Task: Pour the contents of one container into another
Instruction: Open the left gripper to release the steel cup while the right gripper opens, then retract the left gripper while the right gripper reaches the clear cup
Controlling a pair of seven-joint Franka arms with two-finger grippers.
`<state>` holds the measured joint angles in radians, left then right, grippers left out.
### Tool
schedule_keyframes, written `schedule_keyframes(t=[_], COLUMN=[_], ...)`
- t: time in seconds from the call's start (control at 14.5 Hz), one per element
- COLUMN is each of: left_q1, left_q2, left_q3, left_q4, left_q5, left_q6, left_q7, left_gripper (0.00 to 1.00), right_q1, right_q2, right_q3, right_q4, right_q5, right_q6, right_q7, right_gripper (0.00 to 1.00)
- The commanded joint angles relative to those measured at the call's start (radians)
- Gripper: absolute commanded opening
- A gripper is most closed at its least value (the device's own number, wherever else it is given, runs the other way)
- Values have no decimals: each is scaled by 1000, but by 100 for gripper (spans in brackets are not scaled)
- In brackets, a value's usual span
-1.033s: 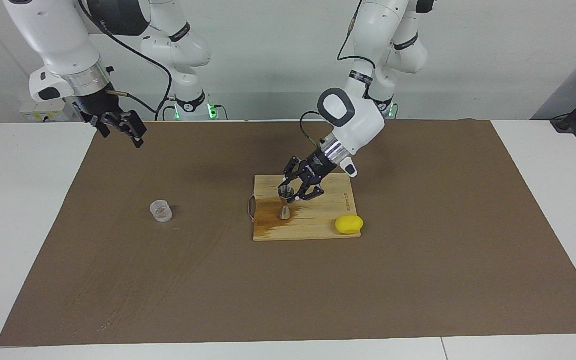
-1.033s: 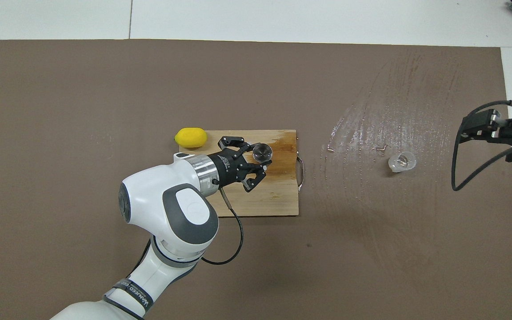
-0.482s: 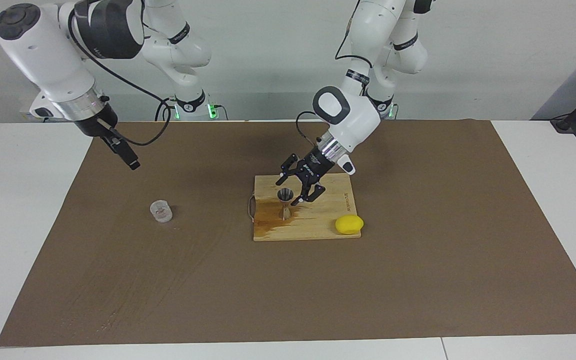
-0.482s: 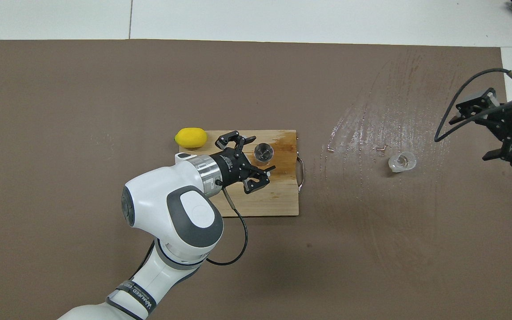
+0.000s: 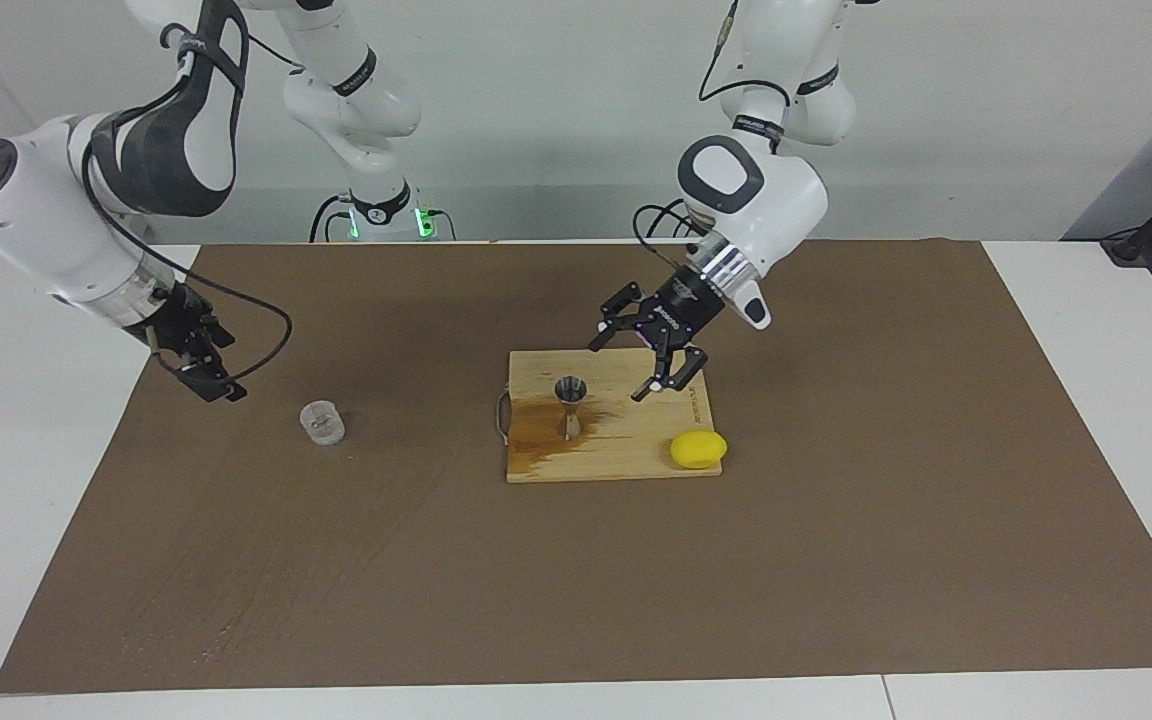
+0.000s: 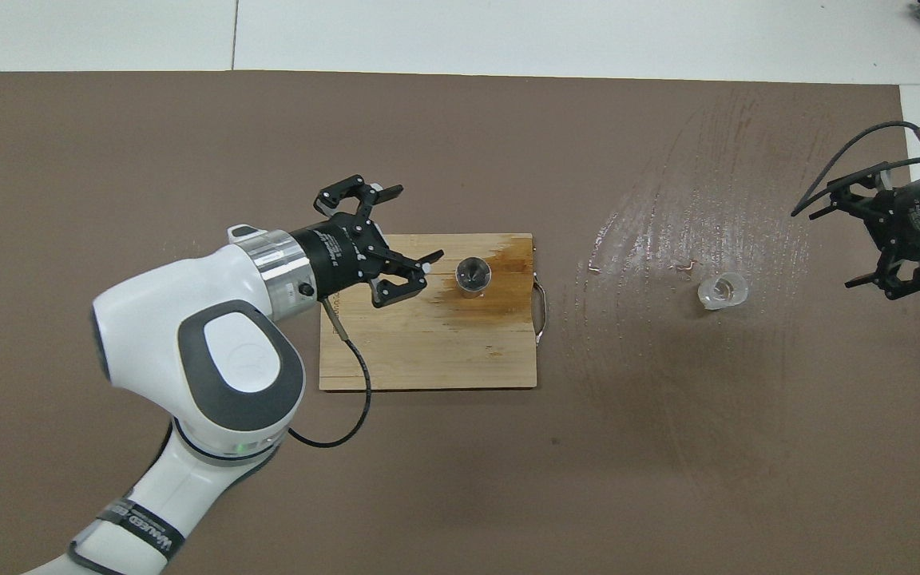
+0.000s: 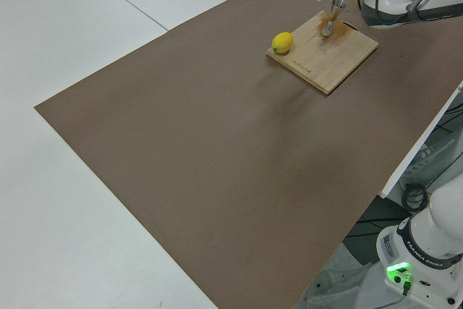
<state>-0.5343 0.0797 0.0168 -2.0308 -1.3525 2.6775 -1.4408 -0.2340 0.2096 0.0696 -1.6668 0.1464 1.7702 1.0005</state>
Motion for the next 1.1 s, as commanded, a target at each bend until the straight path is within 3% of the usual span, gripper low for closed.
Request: schedule_keyframes(t=[0.0, 0.48, 0.69, 0.83, 1.03], left_q1=[114, 327, 361, 369, 393], left_q2=[-44, -74, -63, -67, -75], left_q3=[0, 2, -1, 0, 5], left_q4=[15, 105, 167, 166, 170], left_q5=[229, 919, 1278, 1378, 1379], left_q6=[-85, -93, -233, -283, -408], left_q7=[-50, -101, -92, -54, 281], left_gripper=[100, 100, 100, 100, 100], right_q1=[-13, -61, -62, -96, -123], right_q2=[7, 5, 16, 33, 80], right_q3=[10, 10, 10, 12, 12], right_q4=[-28, -227, -292, -306, -315], right_q5=[97, 223, 274, 303, 384], right_q6=[20, 172, 227, 244, 247], right_q7=[58, 161, 156, 112, -2], right_gripper=[100, 100, 100, 100, 100])
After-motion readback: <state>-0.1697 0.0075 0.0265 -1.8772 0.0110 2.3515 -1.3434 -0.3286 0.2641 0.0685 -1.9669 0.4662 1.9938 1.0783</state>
